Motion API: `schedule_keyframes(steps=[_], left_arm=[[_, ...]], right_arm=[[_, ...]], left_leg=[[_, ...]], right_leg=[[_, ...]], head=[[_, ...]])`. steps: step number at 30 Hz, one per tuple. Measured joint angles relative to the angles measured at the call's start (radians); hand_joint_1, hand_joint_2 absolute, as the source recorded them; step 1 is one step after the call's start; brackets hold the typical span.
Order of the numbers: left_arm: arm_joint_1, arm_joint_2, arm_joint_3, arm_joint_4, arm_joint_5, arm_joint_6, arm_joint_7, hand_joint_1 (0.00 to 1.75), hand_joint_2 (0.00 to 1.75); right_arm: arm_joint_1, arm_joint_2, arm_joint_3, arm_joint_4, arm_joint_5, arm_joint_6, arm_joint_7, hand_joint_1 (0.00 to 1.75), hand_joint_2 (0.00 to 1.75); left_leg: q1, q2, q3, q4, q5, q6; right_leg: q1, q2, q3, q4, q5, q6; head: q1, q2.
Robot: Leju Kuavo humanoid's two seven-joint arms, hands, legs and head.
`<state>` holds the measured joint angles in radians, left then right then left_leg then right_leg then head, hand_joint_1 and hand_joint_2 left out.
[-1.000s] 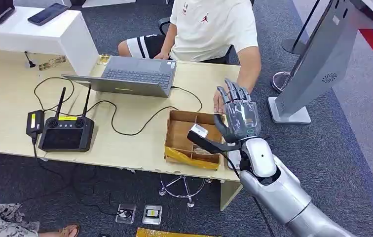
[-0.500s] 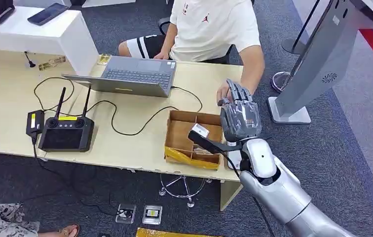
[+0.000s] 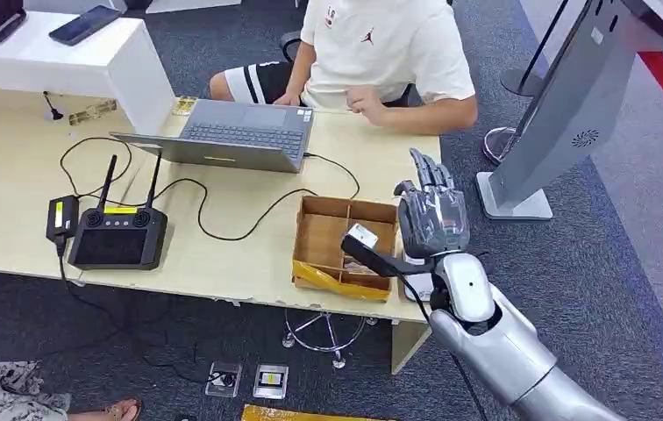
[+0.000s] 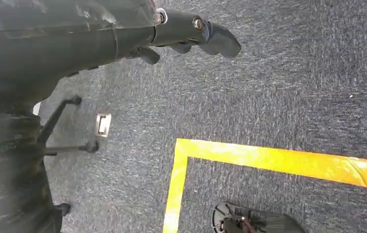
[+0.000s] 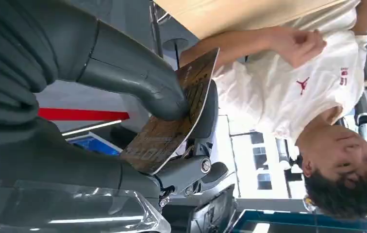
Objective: Pass the card to the sensor for recognition and then transmit it.
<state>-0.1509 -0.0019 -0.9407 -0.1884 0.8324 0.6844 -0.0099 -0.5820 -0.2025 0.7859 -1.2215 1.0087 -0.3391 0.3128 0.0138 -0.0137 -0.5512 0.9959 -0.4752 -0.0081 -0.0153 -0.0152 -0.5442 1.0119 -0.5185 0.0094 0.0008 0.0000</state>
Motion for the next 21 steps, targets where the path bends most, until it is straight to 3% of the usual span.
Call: schedule_keyframes(steps=[11, 21], left_arm=[[0.011, 0.001, 0.018, 0.000, -0.008, 0.000, 0.000, 0.00, 1.75], [0.018, 0.004, 0.031, 0.000, -0.035, 0.000, 0.001, 0.00, 1.75]], right_arm=[[0.093, -0.048, -0.046, 0.024, -0.046, -0.108, 0.033, 1.75, 1.75], [0.147, -0.054, -0.077, 0.102, -0.087, -0.176, -0.002, 1.75, 1.75]], left_leg=[[0.000, 0.000, 0.000, 0.000, -0.001, 0.000], [0.000, 0.000, -0.001, 0.000, -0.001, 0.000]], right_leg=[[0.000, 0.000, 0.000, 0.000, 0.000, 0.000], [0.000, 0.000, 0.000, 0.000, 0.000, 0.000]], head=[[0.000, 0.000], [0.000, 0.000]])
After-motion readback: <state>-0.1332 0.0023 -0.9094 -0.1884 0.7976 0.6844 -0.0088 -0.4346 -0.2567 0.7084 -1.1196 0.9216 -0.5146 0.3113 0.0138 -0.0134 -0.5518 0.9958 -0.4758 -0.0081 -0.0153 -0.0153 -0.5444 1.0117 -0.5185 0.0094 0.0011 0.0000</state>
